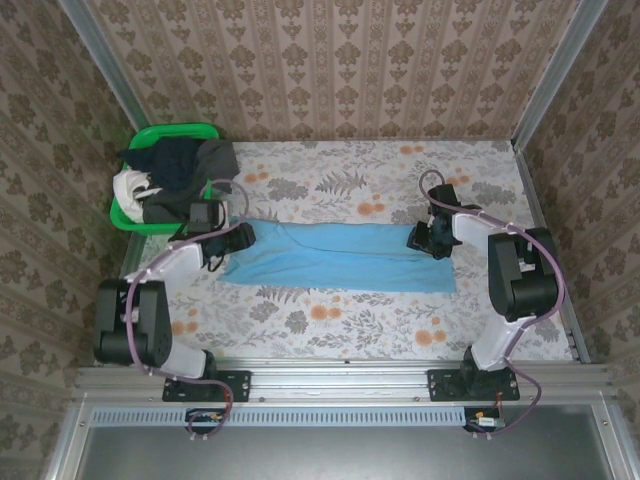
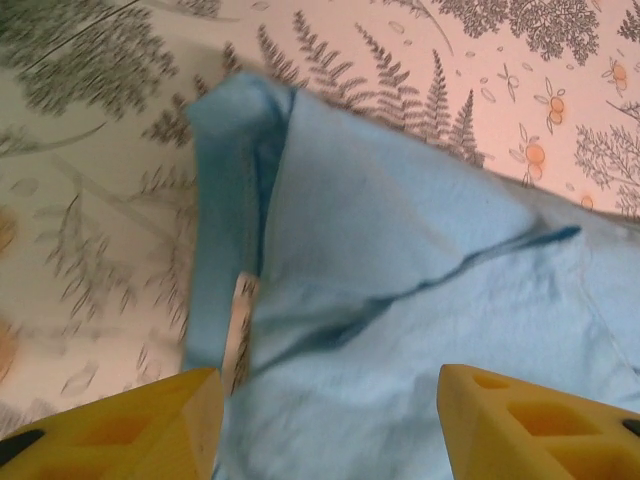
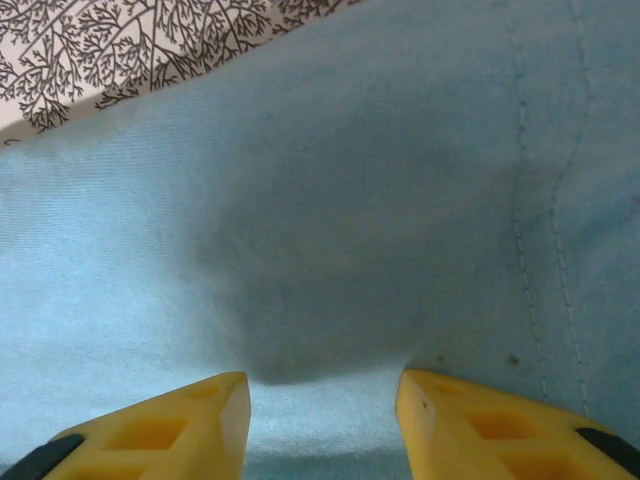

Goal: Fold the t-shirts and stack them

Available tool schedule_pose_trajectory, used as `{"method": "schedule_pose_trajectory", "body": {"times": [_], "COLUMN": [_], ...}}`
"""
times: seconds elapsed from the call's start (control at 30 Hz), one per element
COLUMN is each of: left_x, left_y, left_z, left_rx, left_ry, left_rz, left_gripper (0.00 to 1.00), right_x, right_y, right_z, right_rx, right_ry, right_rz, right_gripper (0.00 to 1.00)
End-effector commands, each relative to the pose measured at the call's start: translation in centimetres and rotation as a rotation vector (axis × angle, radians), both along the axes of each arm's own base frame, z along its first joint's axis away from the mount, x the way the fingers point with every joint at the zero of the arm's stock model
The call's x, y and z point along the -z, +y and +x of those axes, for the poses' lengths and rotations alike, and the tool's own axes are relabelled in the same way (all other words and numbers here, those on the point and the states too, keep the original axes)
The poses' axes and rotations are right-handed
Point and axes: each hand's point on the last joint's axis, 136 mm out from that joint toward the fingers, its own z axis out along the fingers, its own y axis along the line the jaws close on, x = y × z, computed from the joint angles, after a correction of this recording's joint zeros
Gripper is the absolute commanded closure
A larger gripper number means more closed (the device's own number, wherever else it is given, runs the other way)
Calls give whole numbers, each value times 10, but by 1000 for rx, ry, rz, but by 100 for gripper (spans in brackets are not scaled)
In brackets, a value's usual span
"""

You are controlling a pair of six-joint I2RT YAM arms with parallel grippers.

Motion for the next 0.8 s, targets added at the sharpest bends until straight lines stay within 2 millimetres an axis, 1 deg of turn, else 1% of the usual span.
{"method": "schedule_pose_trajectory", "body": {"times": [0.0, 0.07, 0.13, 0.2, 0.3, 0.37, 0.43, 0.47, 0.5, 0.57, 0.63, 0.67, 0.7, 0.77], "left_x": [4, 10, 16, 23, 32, 35, 31, 25, 15, -7, -33, -41, -48, -47], "left_y": [-15, -14, -14, -14, -29, -32, -30, -31, -33, -36, -44, -50, -61, -88], "left_z": [2, 1, -6, -22, -53, -65, -68, -66, -60, -46, -29, -22, -14, -1], "left_rx": [89, 106, 120, 127, 173, 186, 188, 194, 209, 229, 269, 295, 341, 450], "left_ry": [39, 86, 112, 134, 176, 201, 233, 229, 208, 153, 86, 57, 27, -1], "left_rz": [13, 36, 54, 40, -62, -80, -65, -59, -56, -24, 43, 80, 115, 160], "left_gripper": [38, 37, 36, 38, 38, 38, 39, 39, 38, 38, 36, 35, 35, 36], "right_x": [10, 11, 13, 11, 4, -3, -11, -16, -20, -30, -38, -40, -42, -41], "right_y": [-5, -7, -14, -18, -26, -26, -25, -25, -23, -23, -22, -21, -22, -25], "right_z": [-1, 0, -2, 3, 11, 17, 20, 22, 23, 24, 24, 22, 21, 17], "right_rx": [24, 25, 32, 54, 87, 75, 69, 66, 61, 55, 50, 49, 49, 57], "right_ry": [32, 36, 44, 16, -3, -18, -37, -50, -65, -98, -127, -135, -143, -144], "right_rz": [-21, -26, -36, 25, 74, 69, 72, 74, 82, 85, 81, 81, 78, 61], "right_gripper": [49, 45, 41, 37, 33, 31, 29, 28, 26, 25, 25, 25, 25, 24]}}
